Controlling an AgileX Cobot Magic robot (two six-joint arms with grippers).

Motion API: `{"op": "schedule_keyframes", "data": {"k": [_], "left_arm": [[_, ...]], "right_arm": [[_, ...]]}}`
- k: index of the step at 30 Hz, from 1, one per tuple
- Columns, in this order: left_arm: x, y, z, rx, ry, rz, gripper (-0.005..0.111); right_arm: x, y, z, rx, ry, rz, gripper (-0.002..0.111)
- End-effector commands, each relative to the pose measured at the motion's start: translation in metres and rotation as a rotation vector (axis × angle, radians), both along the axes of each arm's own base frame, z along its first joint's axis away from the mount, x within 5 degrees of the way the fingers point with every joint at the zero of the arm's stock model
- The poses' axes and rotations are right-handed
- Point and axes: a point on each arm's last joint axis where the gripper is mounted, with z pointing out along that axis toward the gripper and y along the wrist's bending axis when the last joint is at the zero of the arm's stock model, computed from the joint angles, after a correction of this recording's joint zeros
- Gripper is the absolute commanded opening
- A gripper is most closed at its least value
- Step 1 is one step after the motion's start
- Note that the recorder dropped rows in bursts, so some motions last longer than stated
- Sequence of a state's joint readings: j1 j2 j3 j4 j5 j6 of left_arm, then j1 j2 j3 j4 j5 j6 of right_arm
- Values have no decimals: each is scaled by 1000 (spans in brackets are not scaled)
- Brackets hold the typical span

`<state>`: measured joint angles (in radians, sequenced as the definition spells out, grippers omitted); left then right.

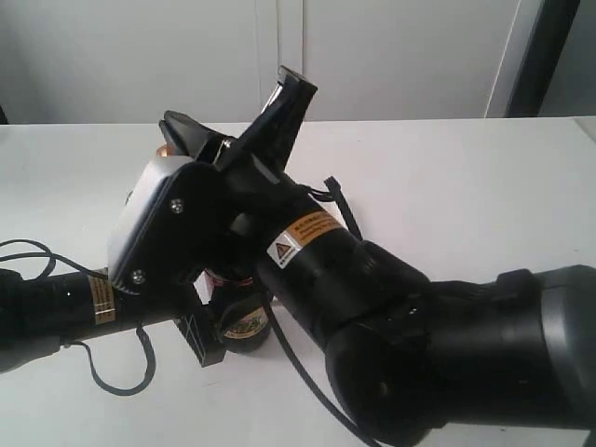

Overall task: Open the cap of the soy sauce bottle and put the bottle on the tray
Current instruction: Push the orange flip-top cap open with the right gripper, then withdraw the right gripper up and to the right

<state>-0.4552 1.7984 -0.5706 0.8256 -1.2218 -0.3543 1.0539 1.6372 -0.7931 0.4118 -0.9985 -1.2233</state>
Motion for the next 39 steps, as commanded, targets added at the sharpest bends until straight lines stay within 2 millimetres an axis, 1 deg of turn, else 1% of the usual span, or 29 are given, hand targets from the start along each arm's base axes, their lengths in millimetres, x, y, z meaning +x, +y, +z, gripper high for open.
{"op": "schedule_keyframes", "data": {"k": [1, 5, 9, 14, 17, 21, 24, 27, 29, 33, 39], "left_arm": [[-1, -1, 0, 7, -16, -9, 0], [-1, -1, 0, 7, -16, -9, 0], [-1, -1, 0, 7, -16, -9, 0], [-1, -1, 0, 7, -16, -9, 0], [-1, -1, 0, 7, -16, -9, 0], [-1, -1, 0, 7, -16, -9, 0], [-1, -1, 0, 7, -16, -9, 0], [-1, -1, 0, 7, -16, -9, 0], [-1, -1, 0, 7, -16, -9, 0], [-1, -1, 0, 7, -16, -9, 0], [-1, -1, 0, 7, -16, -9, 0]], "right_arm": [[2, 1, 9, 84, 48, -6, 0], [3, 0, 9, 145, 95, -5, 0], [4, -4, 13, 283, 134, -9, 0], [18, -18, 19, 425, 232, -14, 0], [28, -27, 21, 456, 299, -3, 0], [40, -40, 23, 433, 385, 15, 0], [49, -53, 23, 407, 445, -17, 0], [56, -65, 22, 356, 495, -51, 0], [61, -72, 25, 323, 545, -76, 0], [74, -87, 30, 247, 677, -137, 0], [85, -102, 31, 118, 849, -195, 0]]}}
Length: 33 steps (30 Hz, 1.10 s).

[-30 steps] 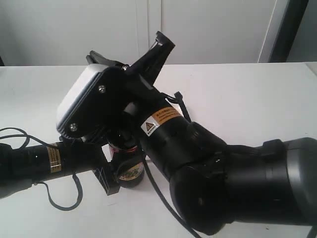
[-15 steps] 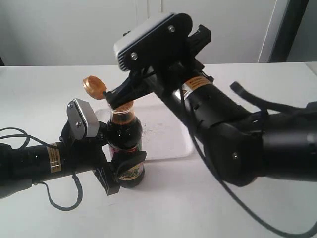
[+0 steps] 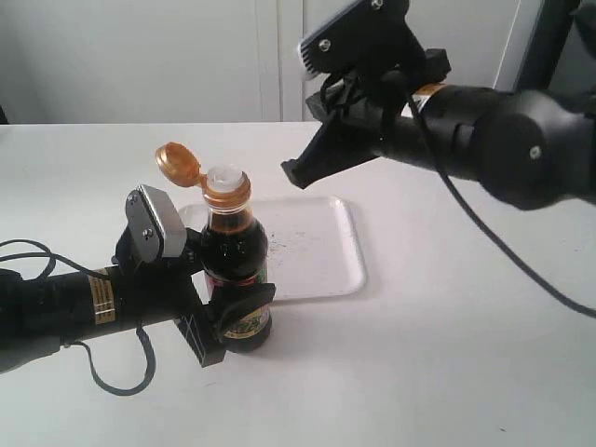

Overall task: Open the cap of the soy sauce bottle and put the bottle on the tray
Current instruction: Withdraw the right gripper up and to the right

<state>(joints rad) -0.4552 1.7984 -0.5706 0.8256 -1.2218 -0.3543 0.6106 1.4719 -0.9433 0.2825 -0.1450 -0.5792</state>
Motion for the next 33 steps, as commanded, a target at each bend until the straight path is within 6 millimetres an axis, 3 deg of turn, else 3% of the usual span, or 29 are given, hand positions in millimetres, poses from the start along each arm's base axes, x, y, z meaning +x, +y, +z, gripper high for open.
{"op": "schedule_keyframes", "data": {"k": [1, 8, 16, 28, 33], "left_arm": [[-1, -1, 0, 7, -16, -9, 0], [-1, -1, 0, 7, -16, -9, 0], [-2, -2, 0, 11, -19, -15, 0], [-2, -2, 0, 18, -33, -19, 0], [-2, -2, 3, 0, -16, -14, 0]], "right_arm": [[5, -13, 1, -100, 127, 15, 0], [3, -28, -2, -287, 360, 85, 0], [5, -57, -4, -349, 543, 49, 0], [17, -105, -8, -296, 666, -324, 0], [19, -109, -8, -247, 687, -386, 0]]}}
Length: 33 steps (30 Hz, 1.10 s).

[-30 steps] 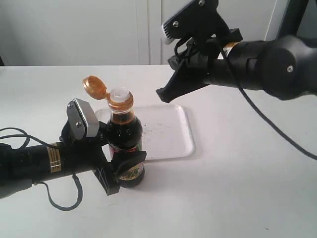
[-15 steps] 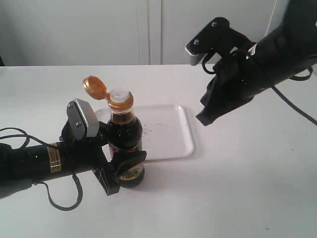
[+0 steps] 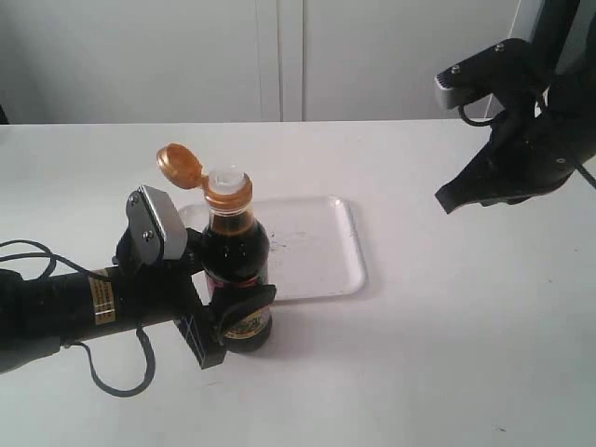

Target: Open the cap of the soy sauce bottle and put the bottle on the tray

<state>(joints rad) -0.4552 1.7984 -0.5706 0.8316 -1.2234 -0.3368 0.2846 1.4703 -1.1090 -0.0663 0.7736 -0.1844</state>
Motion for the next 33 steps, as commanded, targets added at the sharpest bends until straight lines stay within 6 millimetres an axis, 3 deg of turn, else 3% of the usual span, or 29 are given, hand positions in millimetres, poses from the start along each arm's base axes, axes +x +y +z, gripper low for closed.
{"op": "schedule_keyframes", "data": {"k": [1, 6, 15, 20, 22, 27, 33], "left_arm": [[-3, -2, 5, -10, 2, -14, 0], [-5, -1, 18, -31, -36, -19, 0], [-8, 7, 71, -188, -114, 81, 0], [10, 4, 97, -294, -139, 137, 0], [19, 1, 104, -261, -144, 163, 0], [31, -4, 110, -271, -143, 172, 0], [47, -12, 102, -263, -131, 174, 0]], "right_arm": [[2, -2, 3, 21, -21, -33, 0], [7, 0, 7, 41, -87, -27, 0], [8, 0, 7, 44, -96, -26, 0], [8, 0, 7, 44, -96, -26, 0], [8, 0, 7, 44, -96, -26, 0], [8, 0, 7, 44, -96, -26, 0], [8, 0, 7, 44, -96, -26, 0]]}}
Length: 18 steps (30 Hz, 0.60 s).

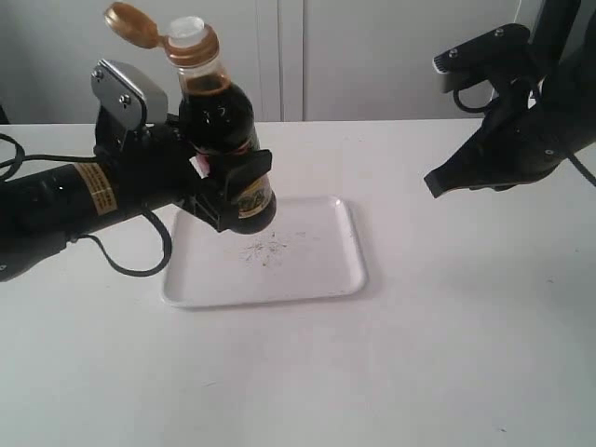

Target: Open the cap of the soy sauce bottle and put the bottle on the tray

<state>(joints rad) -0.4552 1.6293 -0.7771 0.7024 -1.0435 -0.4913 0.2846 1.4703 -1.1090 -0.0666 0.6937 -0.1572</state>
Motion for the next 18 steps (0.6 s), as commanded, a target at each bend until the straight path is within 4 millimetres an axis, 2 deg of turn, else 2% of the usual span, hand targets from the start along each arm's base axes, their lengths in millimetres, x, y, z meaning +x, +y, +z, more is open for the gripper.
{"op": "schedule_keyframes", "data": {"k": [1, 18], "left_arm": [[10, -8, 12, -91, -46, -19, 0], [45, -25, -24, -50, 19, -9, 0]], "right_arm": [[2, -2, 3, 6, -22, -8, 0], [2, -2, 4, 9, -23, -9, 0]]}}
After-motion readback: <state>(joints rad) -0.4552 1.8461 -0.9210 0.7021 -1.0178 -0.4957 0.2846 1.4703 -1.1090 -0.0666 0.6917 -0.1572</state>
